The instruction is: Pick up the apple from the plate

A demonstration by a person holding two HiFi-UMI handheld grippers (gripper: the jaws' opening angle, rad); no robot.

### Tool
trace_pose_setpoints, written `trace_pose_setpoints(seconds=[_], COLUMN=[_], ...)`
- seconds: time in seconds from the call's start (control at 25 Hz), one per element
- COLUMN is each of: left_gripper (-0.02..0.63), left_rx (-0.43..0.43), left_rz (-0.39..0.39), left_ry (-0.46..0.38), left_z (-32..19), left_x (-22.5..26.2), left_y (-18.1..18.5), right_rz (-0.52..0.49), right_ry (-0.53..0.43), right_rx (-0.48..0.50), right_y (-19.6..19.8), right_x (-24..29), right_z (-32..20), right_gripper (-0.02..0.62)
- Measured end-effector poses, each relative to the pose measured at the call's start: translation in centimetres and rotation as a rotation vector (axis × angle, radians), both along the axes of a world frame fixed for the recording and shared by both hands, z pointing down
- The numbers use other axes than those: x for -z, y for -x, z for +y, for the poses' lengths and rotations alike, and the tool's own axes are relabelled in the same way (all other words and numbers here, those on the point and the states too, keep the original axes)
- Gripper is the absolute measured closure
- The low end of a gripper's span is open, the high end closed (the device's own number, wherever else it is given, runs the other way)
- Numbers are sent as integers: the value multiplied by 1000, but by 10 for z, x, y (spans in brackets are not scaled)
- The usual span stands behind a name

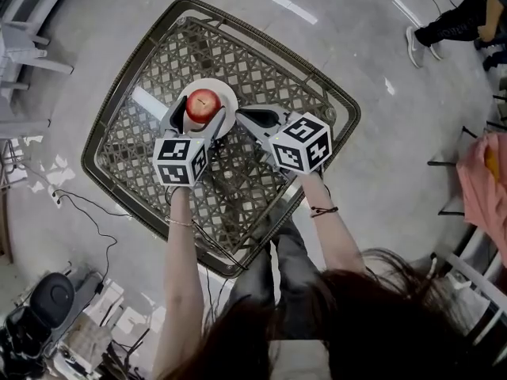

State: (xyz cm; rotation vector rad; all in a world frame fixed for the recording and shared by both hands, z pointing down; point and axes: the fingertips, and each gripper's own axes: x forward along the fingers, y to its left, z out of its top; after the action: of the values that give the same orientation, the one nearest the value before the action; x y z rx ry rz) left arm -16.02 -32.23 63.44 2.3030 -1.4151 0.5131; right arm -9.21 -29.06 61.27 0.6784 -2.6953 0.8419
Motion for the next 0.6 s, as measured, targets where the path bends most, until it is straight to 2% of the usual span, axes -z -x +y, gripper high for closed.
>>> trace_pose_setpoints(seconds=[0.6], left_gripper=[222], left_rx=[7], left_rz=[45], left_ry=[0], left_z=[0], left_x=[2], left_y=[1], right_rz=[-11], right_ry=[9], right_rx=[-22], right_y=[-4], right_x=[-1], right_z=[-3], right_gripper=[586])
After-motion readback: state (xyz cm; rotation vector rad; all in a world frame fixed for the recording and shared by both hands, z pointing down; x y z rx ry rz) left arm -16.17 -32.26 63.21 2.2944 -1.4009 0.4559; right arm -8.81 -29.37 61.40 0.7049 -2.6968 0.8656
